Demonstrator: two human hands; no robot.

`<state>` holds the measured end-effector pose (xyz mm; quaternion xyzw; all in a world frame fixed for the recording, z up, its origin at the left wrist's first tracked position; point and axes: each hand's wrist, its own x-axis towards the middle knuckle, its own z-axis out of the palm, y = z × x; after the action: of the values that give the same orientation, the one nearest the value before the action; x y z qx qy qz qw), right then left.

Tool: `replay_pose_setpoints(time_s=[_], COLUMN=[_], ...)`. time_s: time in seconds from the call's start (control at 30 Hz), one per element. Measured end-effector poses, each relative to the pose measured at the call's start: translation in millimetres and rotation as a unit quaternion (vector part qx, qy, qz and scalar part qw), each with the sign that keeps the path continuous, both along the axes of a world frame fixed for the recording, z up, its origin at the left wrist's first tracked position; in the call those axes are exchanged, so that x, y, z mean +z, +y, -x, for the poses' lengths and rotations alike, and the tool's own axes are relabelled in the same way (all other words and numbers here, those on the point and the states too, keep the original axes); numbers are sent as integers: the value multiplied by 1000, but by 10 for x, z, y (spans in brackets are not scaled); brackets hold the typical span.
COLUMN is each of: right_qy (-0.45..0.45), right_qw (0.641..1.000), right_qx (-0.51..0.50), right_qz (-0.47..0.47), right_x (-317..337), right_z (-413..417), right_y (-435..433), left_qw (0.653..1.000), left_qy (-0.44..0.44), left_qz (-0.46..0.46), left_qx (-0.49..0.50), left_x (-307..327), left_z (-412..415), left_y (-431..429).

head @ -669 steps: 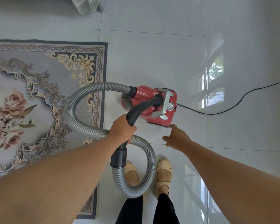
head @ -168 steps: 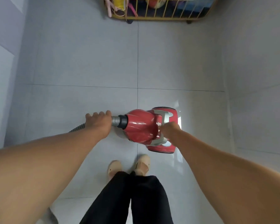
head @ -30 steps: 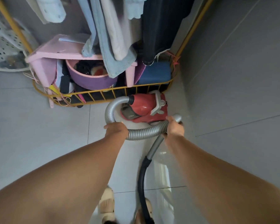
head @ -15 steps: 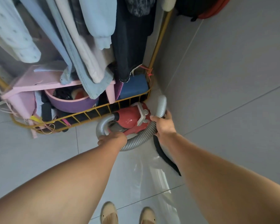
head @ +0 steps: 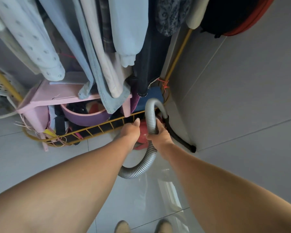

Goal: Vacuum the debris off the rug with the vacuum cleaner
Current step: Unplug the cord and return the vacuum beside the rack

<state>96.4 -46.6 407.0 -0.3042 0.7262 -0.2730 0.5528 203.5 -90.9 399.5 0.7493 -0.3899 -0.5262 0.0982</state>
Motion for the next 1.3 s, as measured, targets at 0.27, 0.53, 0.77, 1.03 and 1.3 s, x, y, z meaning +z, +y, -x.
replay_pose_setpoints(time_s=[0.27, 0.53, 0.77, 1.03, 1.3], right_qy=[-15, -65, -63, -26, -33], right_qw=[991, 974, 935, 958, 967], right_qx=[115, 196, 306, 225, 136], right_qz=[-64, -90, -168, -178, -211], right_x=[-229, -743, -1072, -1458, -1286], right_z=[-200, -435, -140, 145, 407], right_y=[-200, -487, -656, -873, -977], left_qw=[1000, 989, 963, 958, 965], left_qy=[3, -135, -204, -220, -124], left_qz=[-10, -51, -42, -43, -56], left_qx=[3, -41, -172, -179, -226], left_x=[-252, -649, -1047, -1346, -1114], left_z=[-69, -59, -65, 62, 412], left_y=[-413, -789, -746, -747, -759])
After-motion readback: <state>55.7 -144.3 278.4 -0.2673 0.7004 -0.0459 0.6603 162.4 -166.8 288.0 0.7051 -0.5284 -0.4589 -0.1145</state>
